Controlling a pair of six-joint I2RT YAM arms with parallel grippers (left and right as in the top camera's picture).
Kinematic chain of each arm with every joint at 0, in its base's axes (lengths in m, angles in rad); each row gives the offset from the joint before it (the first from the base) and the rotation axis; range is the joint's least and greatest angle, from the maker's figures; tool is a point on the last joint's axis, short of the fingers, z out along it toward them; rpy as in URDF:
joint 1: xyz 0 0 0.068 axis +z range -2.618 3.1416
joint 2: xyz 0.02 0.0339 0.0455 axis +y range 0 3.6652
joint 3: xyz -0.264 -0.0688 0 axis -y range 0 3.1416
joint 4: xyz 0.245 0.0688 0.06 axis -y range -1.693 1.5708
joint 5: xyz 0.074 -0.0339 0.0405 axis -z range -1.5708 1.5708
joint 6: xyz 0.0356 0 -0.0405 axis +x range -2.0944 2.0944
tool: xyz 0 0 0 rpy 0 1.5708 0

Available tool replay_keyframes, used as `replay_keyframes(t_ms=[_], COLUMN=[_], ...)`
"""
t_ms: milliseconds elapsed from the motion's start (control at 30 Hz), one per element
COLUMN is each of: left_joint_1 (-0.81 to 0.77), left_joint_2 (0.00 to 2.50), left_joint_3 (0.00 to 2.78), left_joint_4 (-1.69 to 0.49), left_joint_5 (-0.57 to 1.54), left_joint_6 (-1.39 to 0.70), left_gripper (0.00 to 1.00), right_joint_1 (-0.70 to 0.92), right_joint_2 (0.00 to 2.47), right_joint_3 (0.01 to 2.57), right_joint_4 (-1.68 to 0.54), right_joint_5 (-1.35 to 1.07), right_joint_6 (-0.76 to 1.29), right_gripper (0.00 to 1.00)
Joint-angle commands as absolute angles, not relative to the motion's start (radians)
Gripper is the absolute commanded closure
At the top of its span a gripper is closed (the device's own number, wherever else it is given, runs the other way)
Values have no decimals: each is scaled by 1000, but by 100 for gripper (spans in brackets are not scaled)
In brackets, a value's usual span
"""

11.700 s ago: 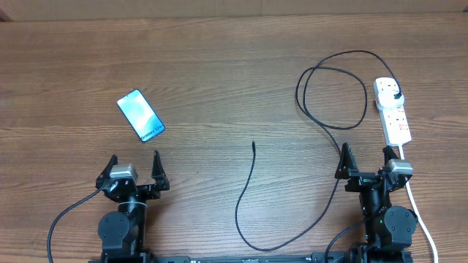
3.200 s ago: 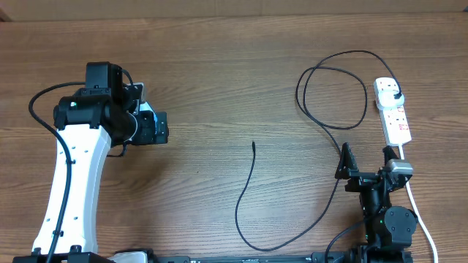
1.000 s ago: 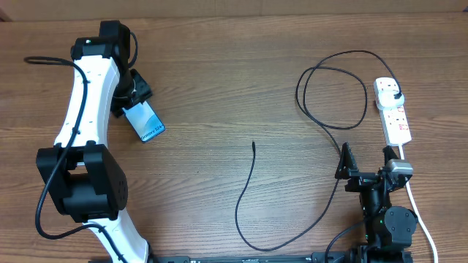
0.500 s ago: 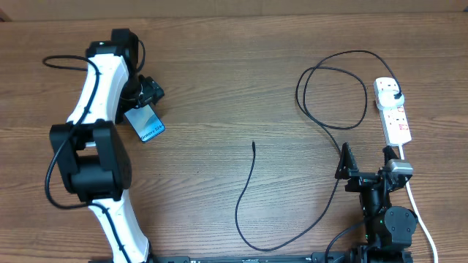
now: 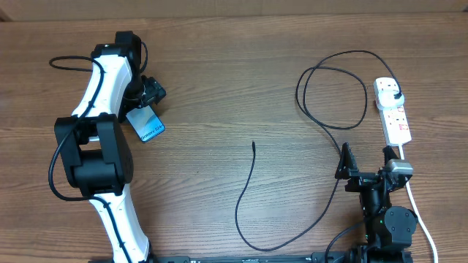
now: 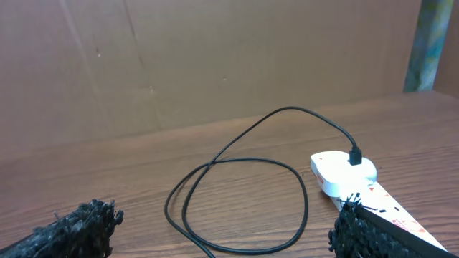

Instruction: Plug charger to phone and switch on socket

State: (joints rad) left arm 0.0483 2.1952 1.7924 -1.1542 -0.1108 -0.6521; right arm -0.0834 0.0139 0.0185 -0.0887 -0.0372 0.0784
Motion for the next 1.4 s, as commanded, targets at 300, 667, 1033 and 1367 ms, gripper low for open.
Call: replay_keyframes(t_ms=[300,667,1033,1367], left_joint_1=[53,53,89,104], left_joint_2=[2203,2203,2203,2203], left_joint_3=[1813,1793,1792,1790], left_joint_4=[-1177,-1174,-1196,-1161], left_joint_5=[-142,-157,-124,-65], left_joint_6=[-651,-651,-616,-546], left_gripper=[0,0,0,0], right_joint_1=[-77,-77,-77,-77], right_joint_2=[3,3,3,3], right_joint_3=[8,8,8,8], right_joint_4=[-83,-83,-83,-83], right_joint_5=[-35,-35,-35,-35], right_joint_6=[81,81,81,81], right_gripper=[0,0,0,0])
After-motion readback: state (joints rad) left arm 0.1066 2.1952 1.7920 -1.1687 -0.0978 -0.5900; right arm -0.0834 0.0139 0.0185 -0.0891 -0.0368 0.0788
